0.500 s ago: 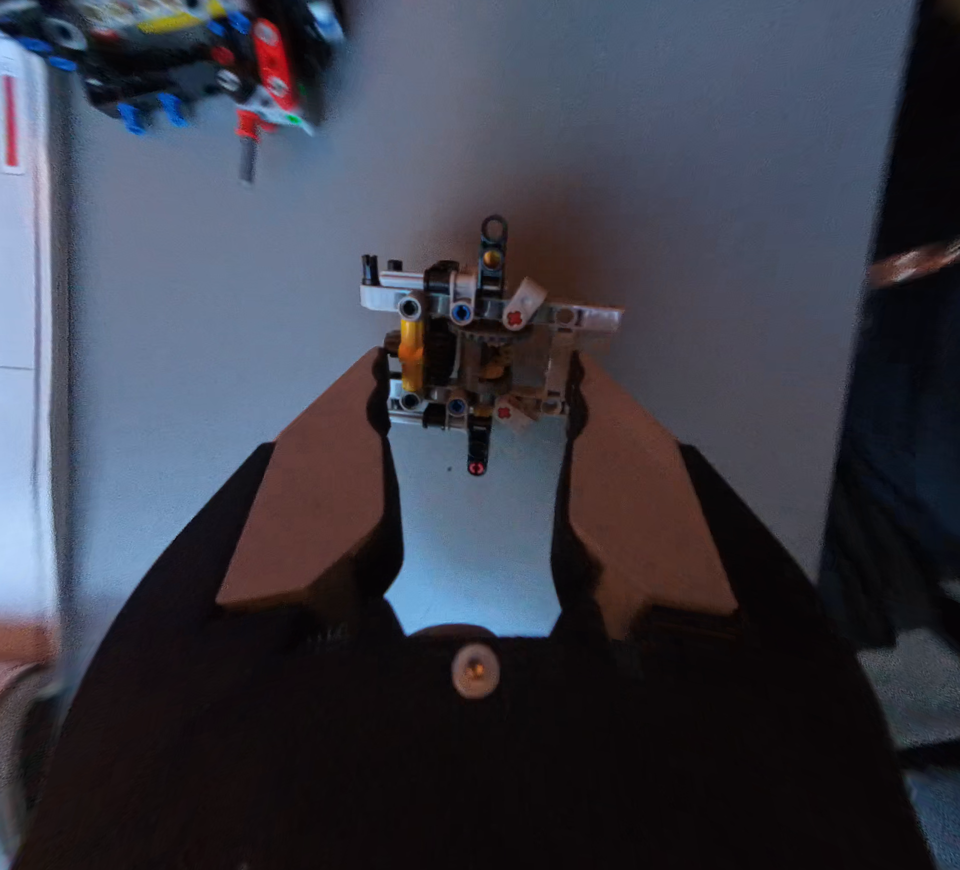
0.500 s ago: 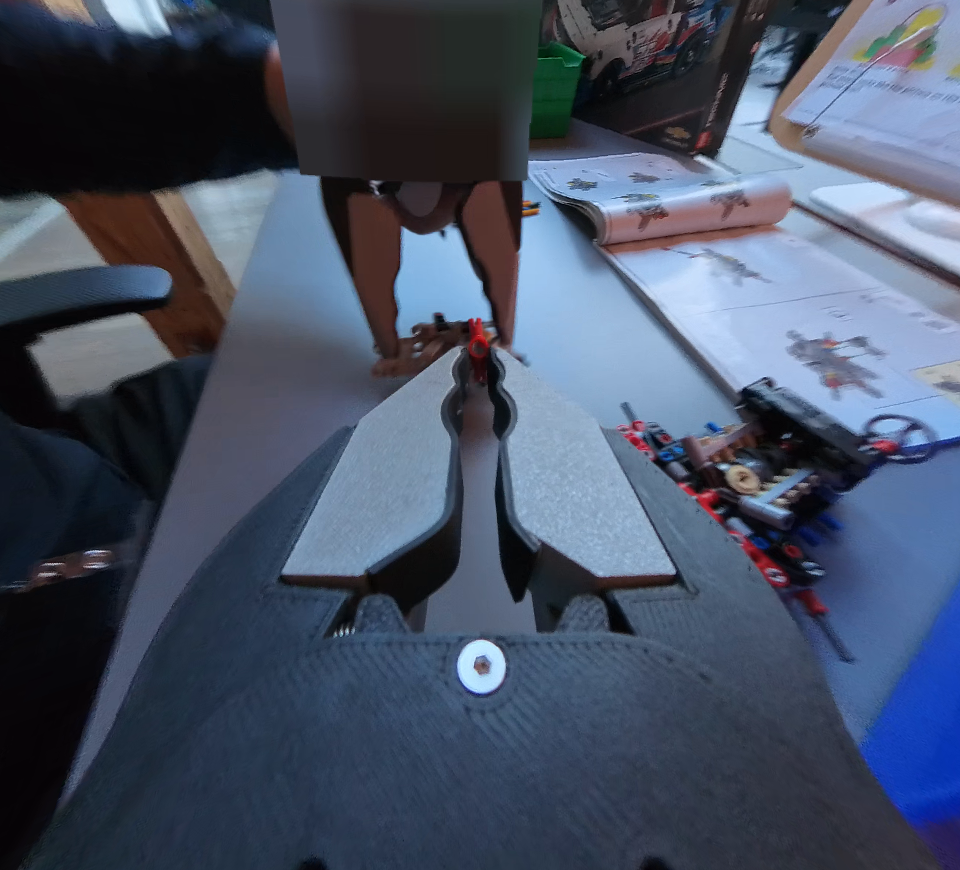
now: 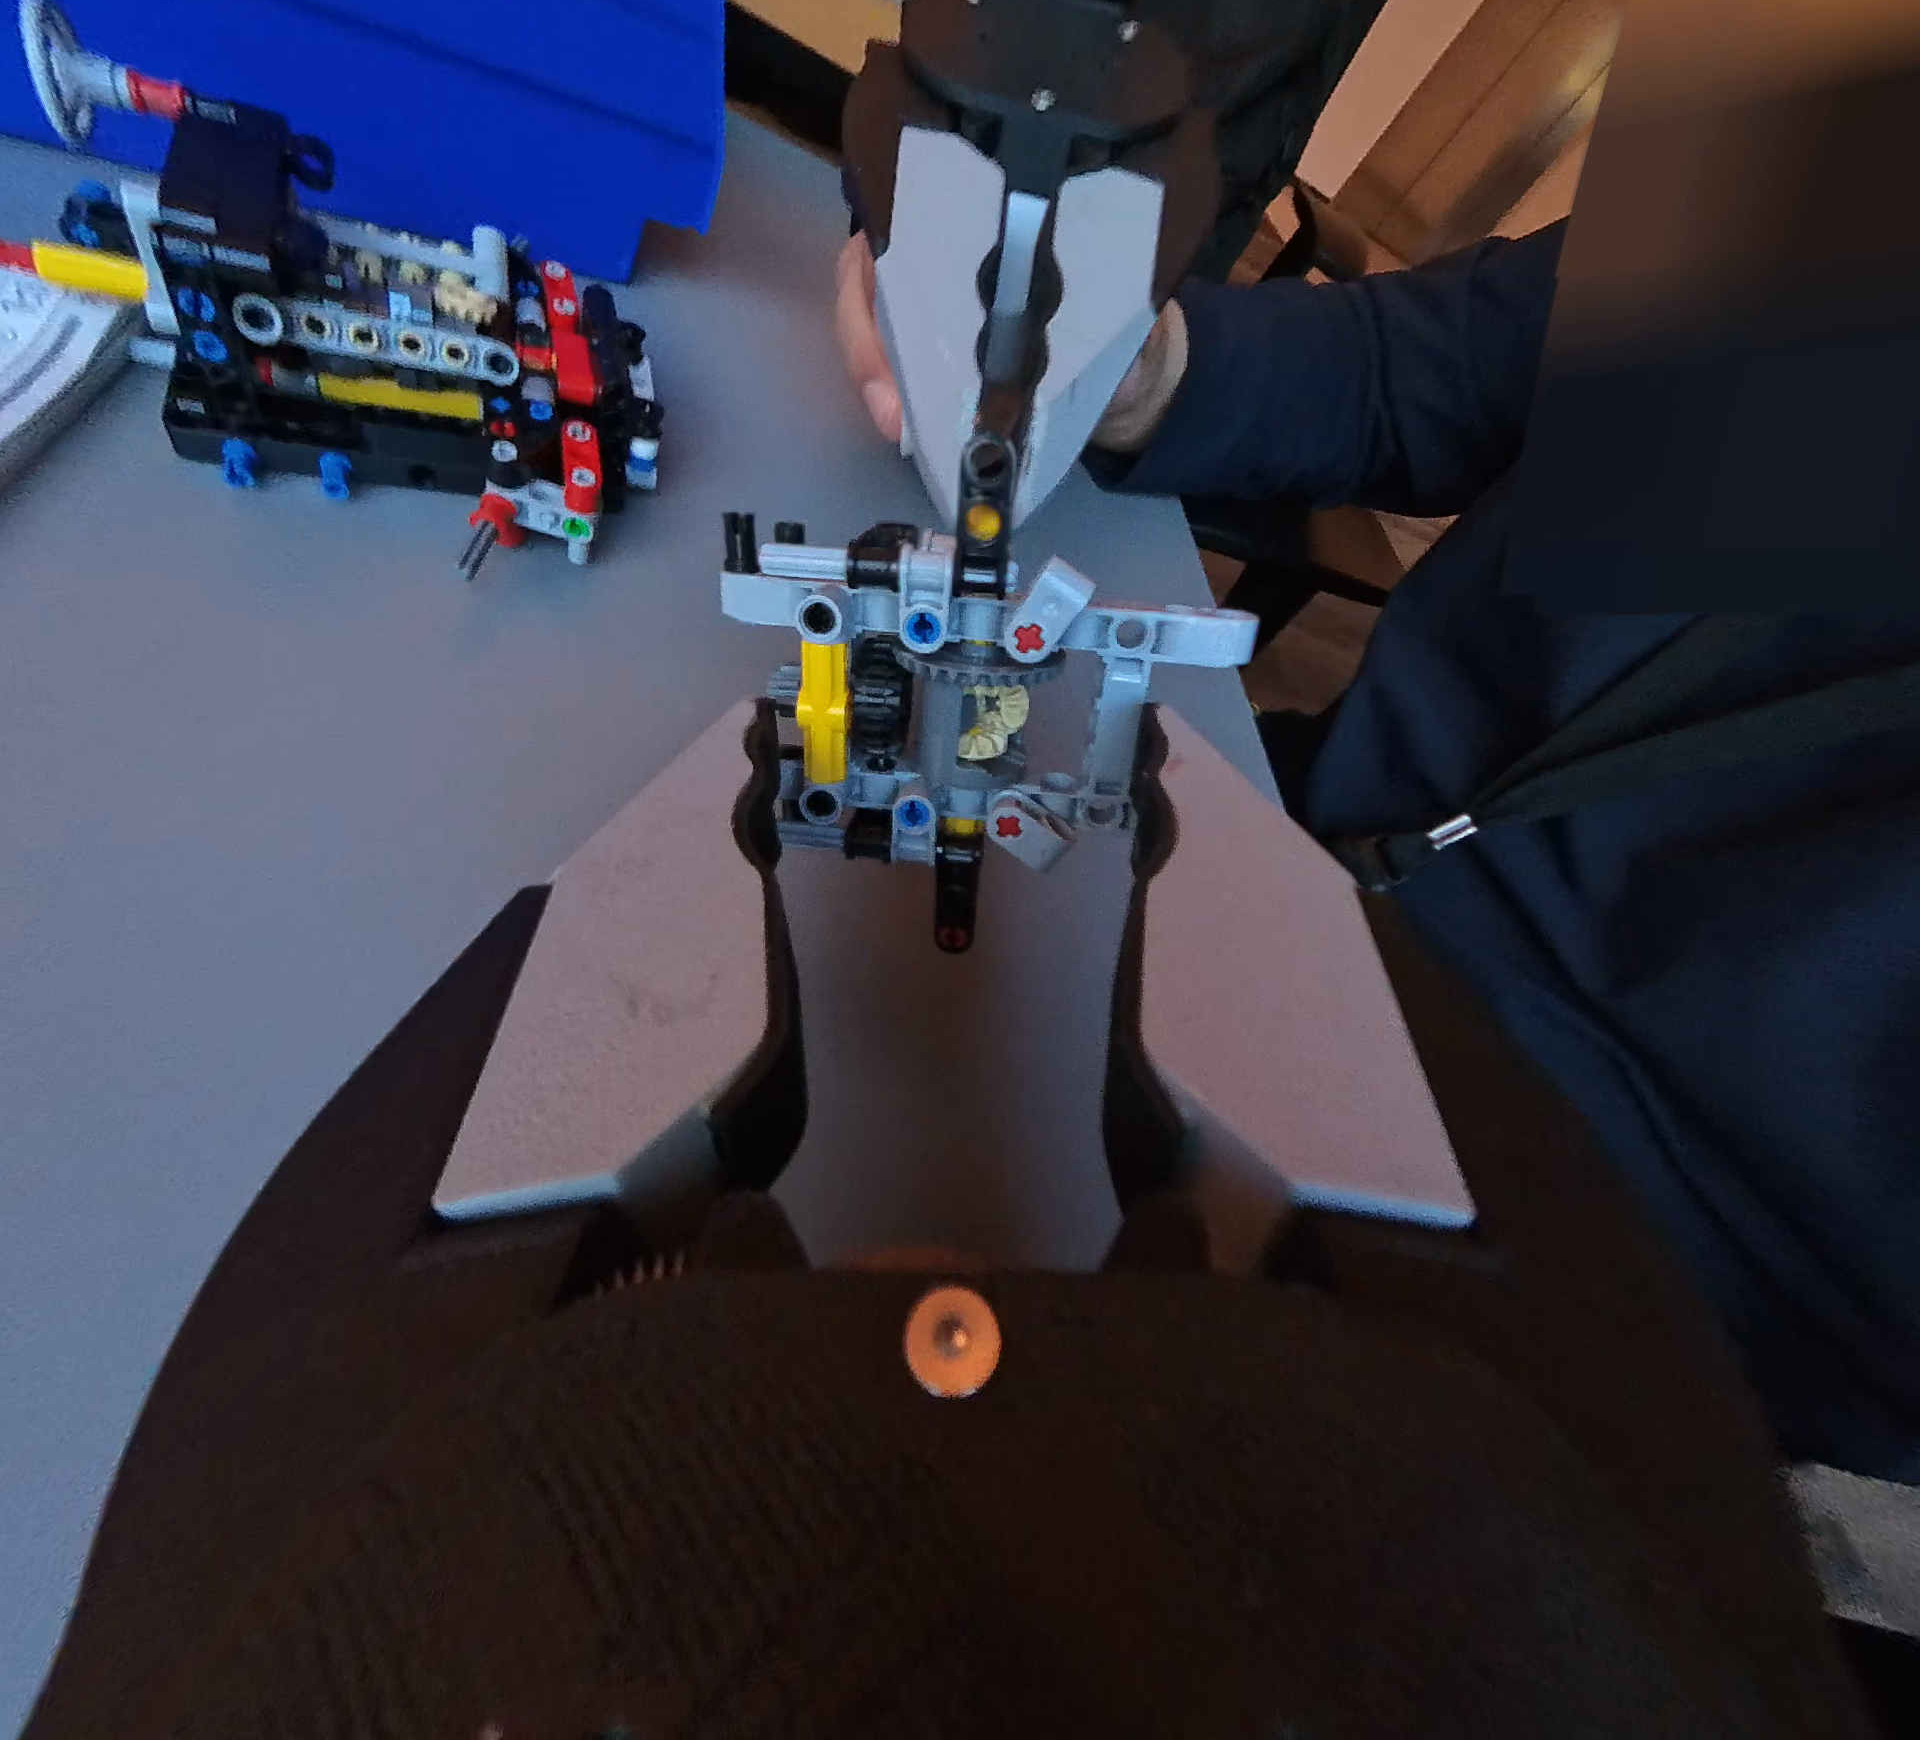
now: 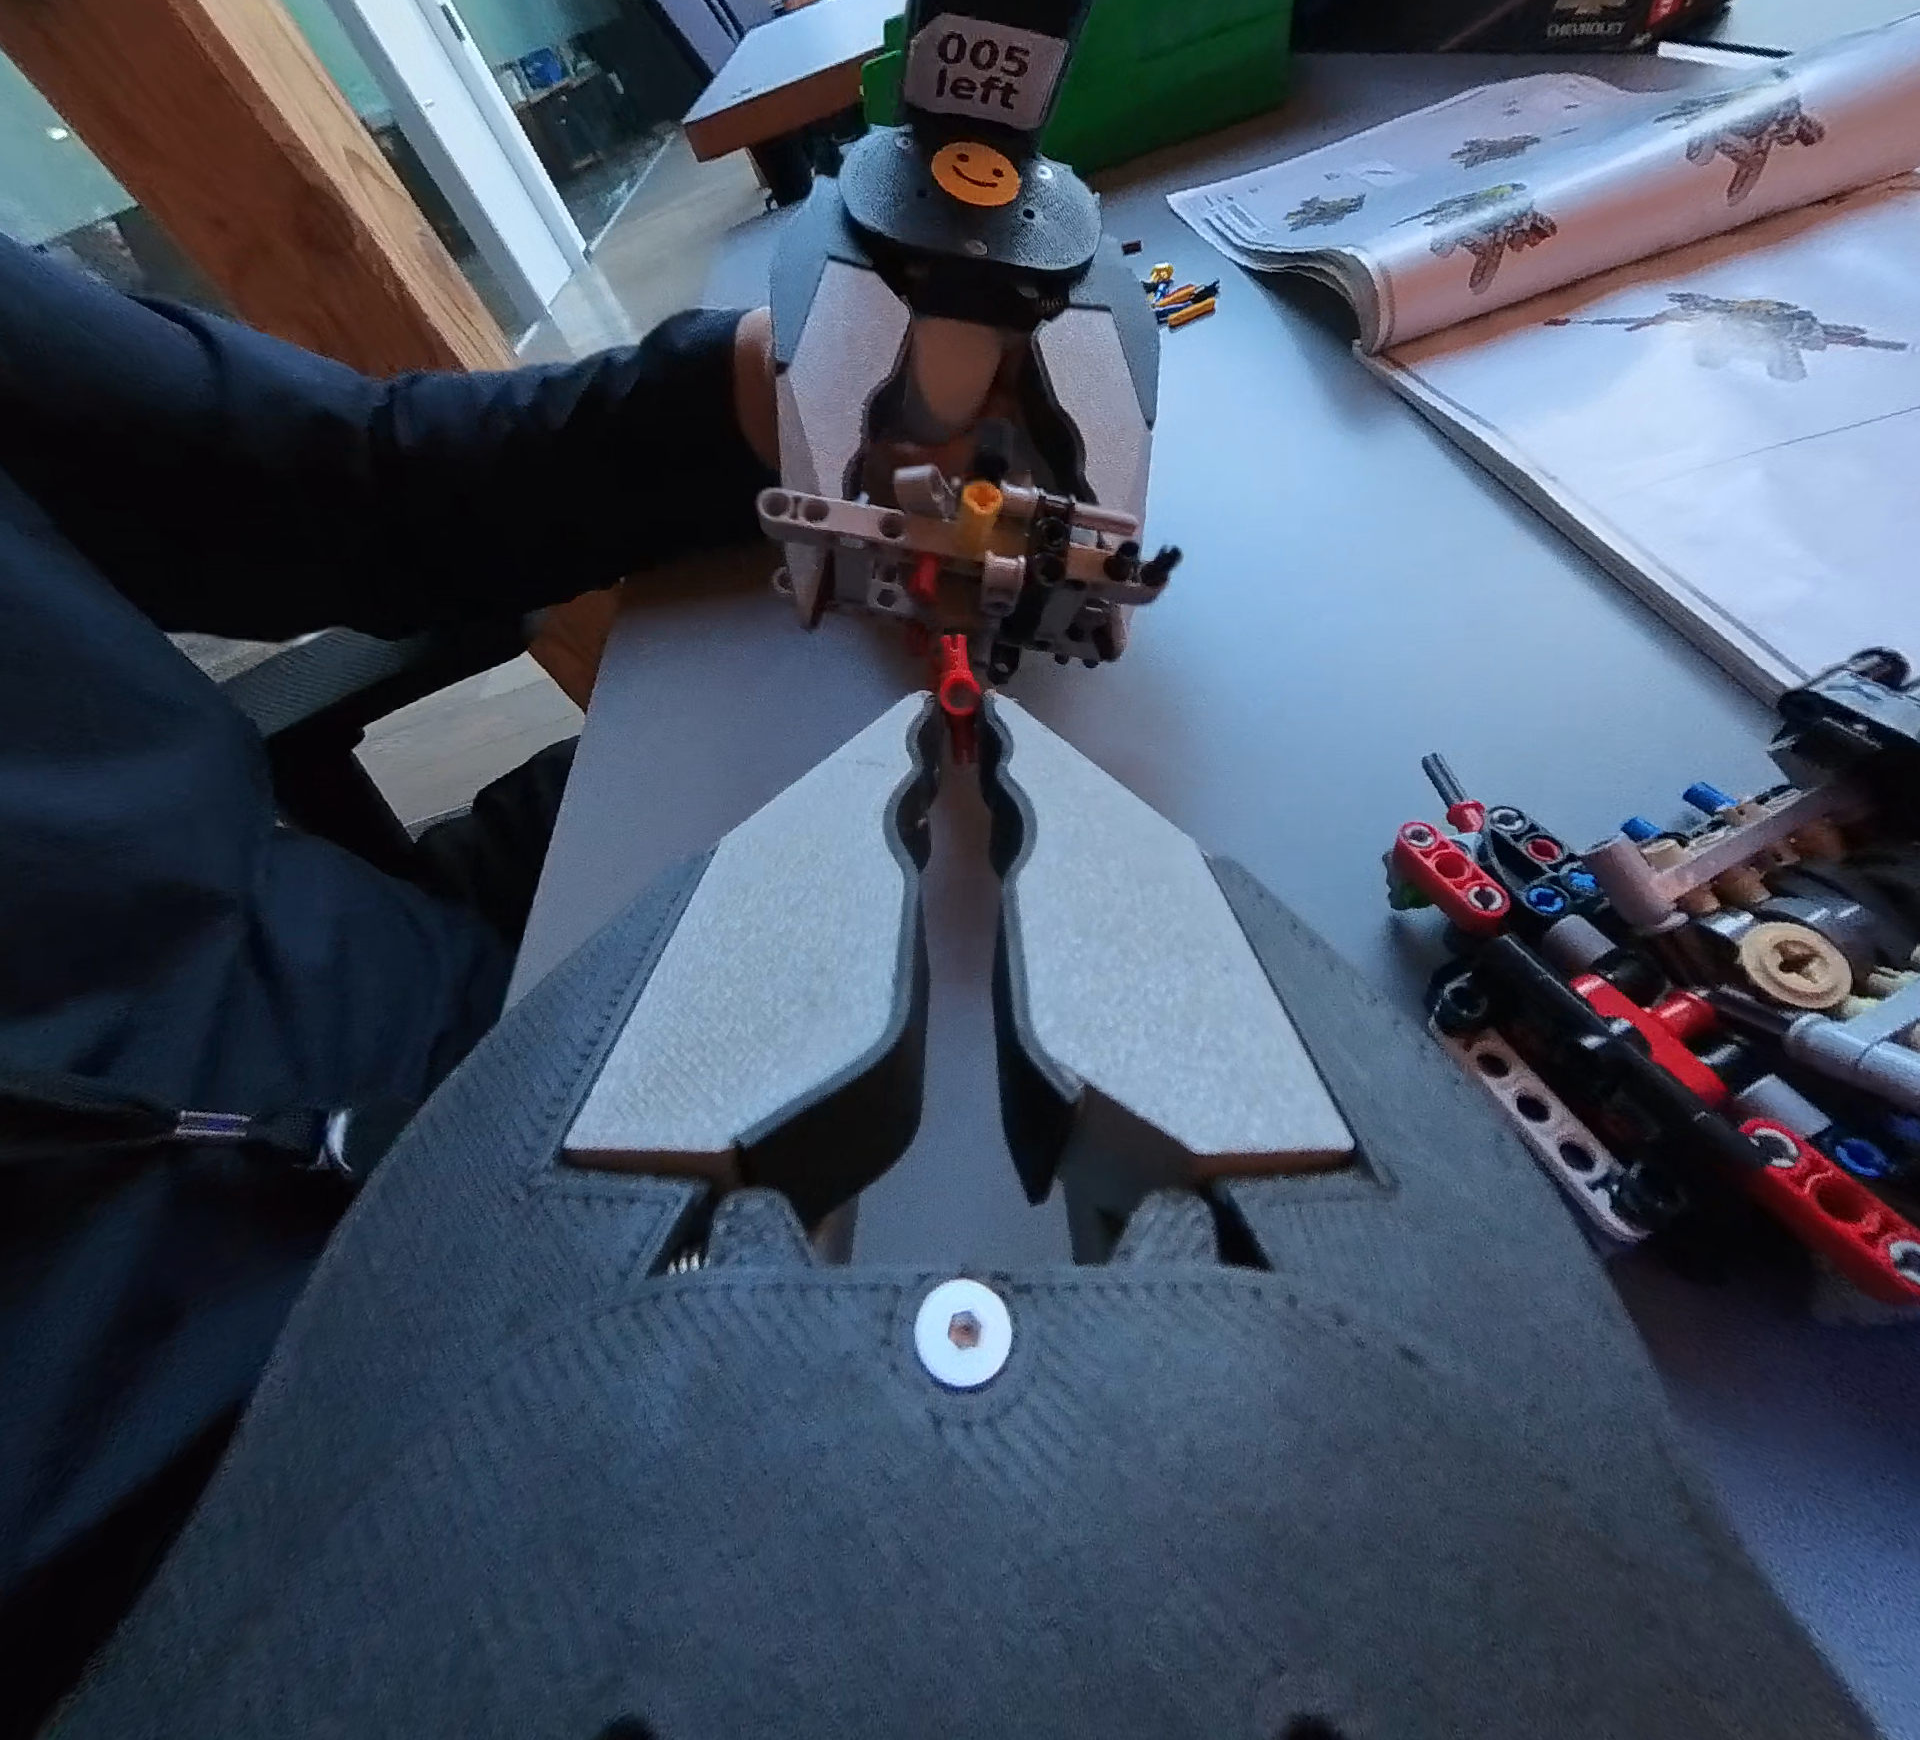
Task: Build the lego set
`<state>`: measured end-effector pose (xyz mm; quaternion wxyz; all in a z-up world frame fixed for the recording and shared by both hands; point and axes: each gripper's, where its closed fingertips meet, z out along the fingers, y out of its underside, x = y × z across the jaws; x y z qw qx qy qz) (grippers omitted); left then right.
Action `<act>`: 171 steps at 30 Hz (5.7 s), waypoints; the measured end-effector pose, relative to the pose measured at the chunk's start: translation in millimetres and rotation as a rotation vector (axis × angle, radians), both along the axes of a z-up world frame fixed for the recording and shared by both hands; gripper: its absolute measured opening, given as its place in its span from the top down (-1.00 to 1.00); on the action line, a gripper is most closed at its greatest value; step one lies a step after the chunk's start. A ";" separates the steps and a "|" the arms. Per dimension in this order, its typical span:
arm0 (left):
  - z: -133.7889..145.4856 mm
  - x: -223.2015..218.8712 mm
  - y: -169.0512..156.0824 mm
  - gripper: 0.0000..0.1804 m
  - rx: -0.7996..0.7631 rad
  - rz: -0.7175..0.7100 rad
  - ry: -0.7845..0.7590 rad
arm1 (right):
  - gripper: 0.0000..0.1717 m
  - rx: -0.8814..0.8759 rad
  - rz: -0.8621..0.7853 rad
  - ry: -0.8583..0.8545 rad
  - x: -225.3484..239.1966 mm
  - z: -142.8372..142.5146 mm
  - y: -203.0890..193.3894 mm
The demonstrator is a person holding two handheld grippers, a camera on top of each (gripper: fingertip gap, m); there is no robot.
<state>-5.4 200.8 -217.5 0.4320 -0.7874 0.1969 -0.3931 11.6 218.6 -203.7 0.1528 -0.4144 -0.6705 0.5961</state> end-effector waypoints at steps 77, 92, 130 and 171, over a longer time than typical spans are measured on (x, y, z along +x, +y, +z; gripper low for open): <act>18.1 26.3 8.2 0.95 0.122 -0.071 0.200 | 0.96 0.124 0.012 0.063 5.4 4.0 -9.3; 14.3 31.5 9.5 0.95 0.081 -0.091 0.150 | 0.96 0.261 0.026 0.065 9.9 -1.9 -6.8; 14.9 38.3 16.6 0.95 0.048 -0.034 0.352 | 0.97 1.050 -0.070 0.327 12.8 6.2 4.2; 14.8 38.2 25.3 0.94 0.047 -0.008 0.451 | 0.90 0.481 0.040 -0.153 28.8 12.4 7.5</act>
